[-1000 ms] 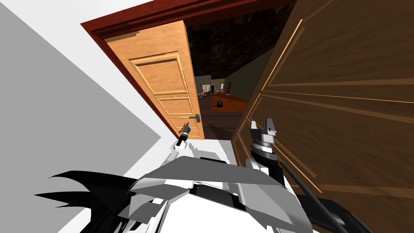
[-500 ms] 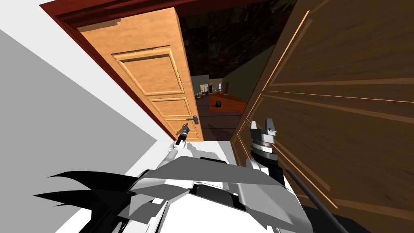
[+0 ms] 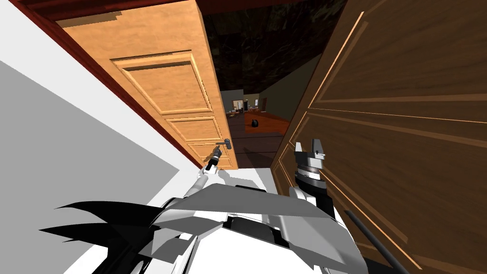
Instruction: Pull the door open
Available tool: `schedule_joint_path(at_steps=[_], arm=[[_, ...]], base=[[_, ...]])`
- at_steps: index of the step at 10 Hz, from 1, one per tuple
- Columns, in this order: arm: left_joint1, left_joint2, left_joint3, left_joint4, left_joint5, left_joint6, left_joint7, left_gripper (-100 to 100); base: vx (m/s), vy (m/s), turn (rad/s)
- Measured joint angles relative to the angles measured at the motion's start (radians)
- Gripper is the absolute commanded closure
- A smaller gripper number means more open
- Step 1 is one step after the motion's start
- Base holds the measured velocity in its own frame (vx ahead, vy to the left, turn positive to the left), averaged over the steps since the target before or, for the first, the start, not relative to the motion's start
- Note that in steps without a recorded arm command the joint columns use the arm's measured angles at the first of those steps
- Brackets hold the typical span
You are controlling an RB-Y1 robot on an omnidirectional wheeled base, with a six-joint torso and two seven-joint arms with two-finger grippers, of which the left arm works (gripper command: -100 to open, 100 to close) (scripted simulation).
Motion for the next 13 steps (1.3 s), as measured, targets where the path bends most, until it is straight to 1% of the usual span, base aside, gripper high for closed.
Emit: schedule_joint_path(at_steps=[2,3,4,5,6,7,12,13], arm=[[-0.002,0.008,0.013,0.021,0.005,-0.009,0.003,-100],[0.003,0.019,0.021,0.025,0.009,-0.013,0.009,-100],[0.002,0.024,0.028,0.038,0.012,-0.019,0.012,-100],[0.004,0.028,0.035,0.040,0.015,-0.019,0.014,-100],[0.005,0.032,0.041,0.047,0.017,-0.023,0.015,-100],[0.005,0.032,0.042,0.048,0.017,-0.025,0.015,100],[0.006,0.031,0.040,0.048,0.016,-0.022,0.015,100],[0.006,0.031,0.040,0.049,0.016,-0.022,0.015,100]], base=[[0.189,0.023,-0.114],[0.202,0.026,-0.100],[0.184,0.041,-0.100],[0.197,0.022,-0.091],[0.091,0.006,-0.013],[-0.017,-0.001,0.023],[-0.016,-0.001,-0.005],[-0.115,0.036,-0.099]])
